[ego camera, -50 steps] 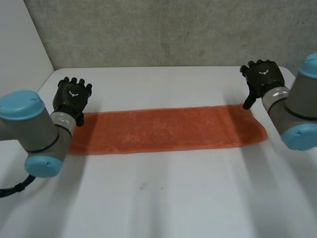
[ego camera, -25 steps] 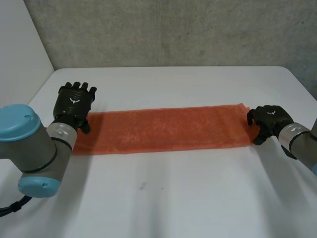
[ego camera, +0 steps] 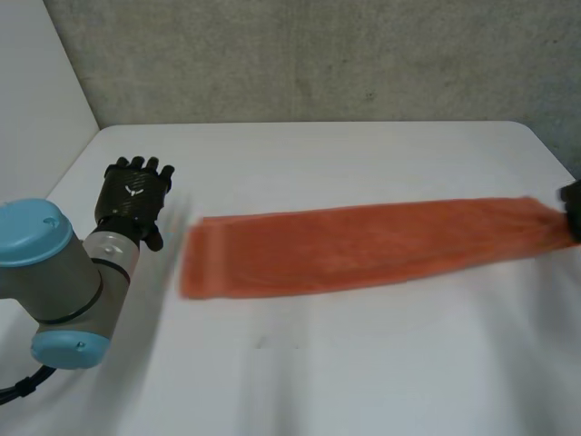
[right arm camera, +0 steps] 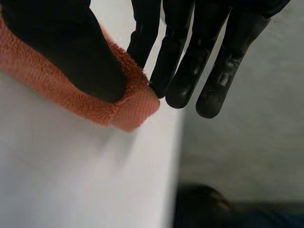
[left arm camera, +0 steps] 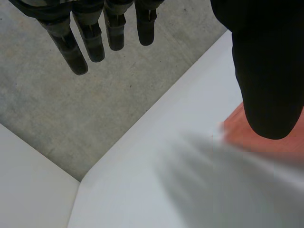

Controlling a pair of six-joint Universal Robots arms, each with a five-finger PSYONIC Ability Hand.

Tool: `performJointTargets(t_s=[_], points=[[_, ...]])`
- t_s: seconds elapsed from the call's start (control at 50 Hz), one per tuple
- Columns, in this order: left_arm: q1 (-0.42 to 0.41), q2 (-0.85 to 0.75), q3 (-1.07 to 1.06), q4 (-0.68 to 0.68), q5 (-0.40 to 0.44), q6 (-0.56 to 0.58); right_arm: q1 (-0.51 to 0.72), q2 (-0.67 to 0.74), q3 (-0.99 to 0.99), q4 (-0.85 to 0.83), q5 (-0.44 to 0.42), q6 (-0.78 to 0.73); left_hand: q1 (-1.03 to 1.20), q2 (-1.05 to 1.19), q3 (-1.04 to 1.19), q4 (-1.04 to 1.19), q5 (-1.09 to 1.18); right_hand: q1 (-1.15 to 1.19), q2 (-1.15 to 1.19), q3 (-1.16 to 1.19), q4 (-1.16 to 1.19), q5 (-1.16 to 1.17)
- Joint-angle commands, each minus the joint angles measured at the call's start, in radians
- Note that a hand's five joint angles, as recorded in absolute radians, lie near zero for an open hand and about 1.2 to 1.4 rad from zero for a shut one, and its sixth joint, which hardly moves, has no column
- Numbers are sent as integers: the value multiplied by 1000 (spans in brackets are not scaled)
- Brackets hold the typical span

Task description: Fold the laundry

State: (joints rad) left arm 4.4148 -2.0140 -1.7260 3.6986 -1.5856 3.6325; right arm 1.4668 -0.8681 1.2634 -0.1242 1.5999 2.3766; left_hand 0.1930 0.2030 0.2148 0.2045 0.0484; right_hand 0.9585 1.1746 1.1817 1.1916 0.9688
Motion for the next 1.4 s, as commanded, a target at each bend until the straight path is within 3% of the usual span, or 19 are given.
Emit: performJointTargets(t_s=[0.02,0.12,0.2,0.24,0.3,0.38,0.42,0.44,0.5,0.54,0.6,0.66,0.88,0.94,1.0,1.04,1.24,1.26,1.4], points=[[0,1,0,0,-2,0,-2,-26,-55,-95,48,-110,-18,-28,-40,-30,-48,438,222,215,205,253],[0,3,-1,-2,-2,-2,96,-77,-53,-103,-15,-20,-18,-28,-40,-30,-48,438,222,215,205,253],[-2,4,-9,0,-1,-2,364,-118,-41,-111,-190,88,-18,-28,-40,-30,-48,438,222,215,205,253],[-3,4,-9,0,-1,-2,403,-121,-36,-112,-216,96,-18,-28,-40,-30,-48,438,222,215,205,253],[-5,4,-11,0,-1,-2,609,-112,-13,-117,-349,99,-18,-28,-40,-30,-48,438,222,215,205,253],[-6,4,-11,0,-1,-2,745,-63,-4,-134,-393,96,-18,-28,-40,-30,-48,438,222,215,205,253],[-8,4,-11,0,-1,-2,779,-14,-9,-137,-390,95,-18,-28,-40,-30,-48,118,-98,-105,-115,-66],[-9,4,-11,0,-1,-2,799,32,-12,-128,-376,95,-18,-28,-40,-30,-48,-364,-580,-587,-597,-548],[-9,4,-11,0,-1,-2,802,66,-9,-124,-322,99,-18,-28,-40,-30,-48,-784,-1000,-1007,-1017,-969],[-12,4,-12,0,-2,-2,797,63,-7,-123,-301,102,-18,-28,-40,-30,-48,-784,-1000,-1007,-1017,-969],[-14,6,-17,0,-1,0,774,32,20,-106,-174,128,-18,-28,-40,-30,-48,-784,-1000,-1007,-1017,-969],[-17,6,-20,0,1,-2,676,-37,63,-72,-110,179,-18,-28,-40,-30,-48,-784,-1000,-1007,-1017,-969],[-41,8,-26,0,3,0,462,-111,269,-9,-166,349,-18,-28,-40,-30,-48,-740,-957,-964,-974,-925],[-41,6,-26,0,3,0,419,-107,284,-31,-169,349,-18,-28,-40,-30,-48,-431,-647,-655,-664,-616],[-43,8,-27,0,1,0,372,-101,287,-67,-173,346,-18,-28,-40,-30,-48,202,-14,-21,-31,17],[-48,8,-29,0,-1,0,356,-98,275,-84,-175,343,-18,-28,-40,-30,-48,437,221,214,204,252],[-55,20,-34,0,-2,0,432,-109,122,-98,-164,231,-18,-28,-40,-30,-48,438,222,215,205,253],[-55,21,-34,0,-4,-2,537,-103,41,-91,-166,225,-18,-28,-40,-30,-48,438,222,215,205,253],[-55,34,-34,-6,-5,-2,723,-54,-58,-77,-192,214,-18,-28,-40,-30,-48,438,222,215,205,253]])
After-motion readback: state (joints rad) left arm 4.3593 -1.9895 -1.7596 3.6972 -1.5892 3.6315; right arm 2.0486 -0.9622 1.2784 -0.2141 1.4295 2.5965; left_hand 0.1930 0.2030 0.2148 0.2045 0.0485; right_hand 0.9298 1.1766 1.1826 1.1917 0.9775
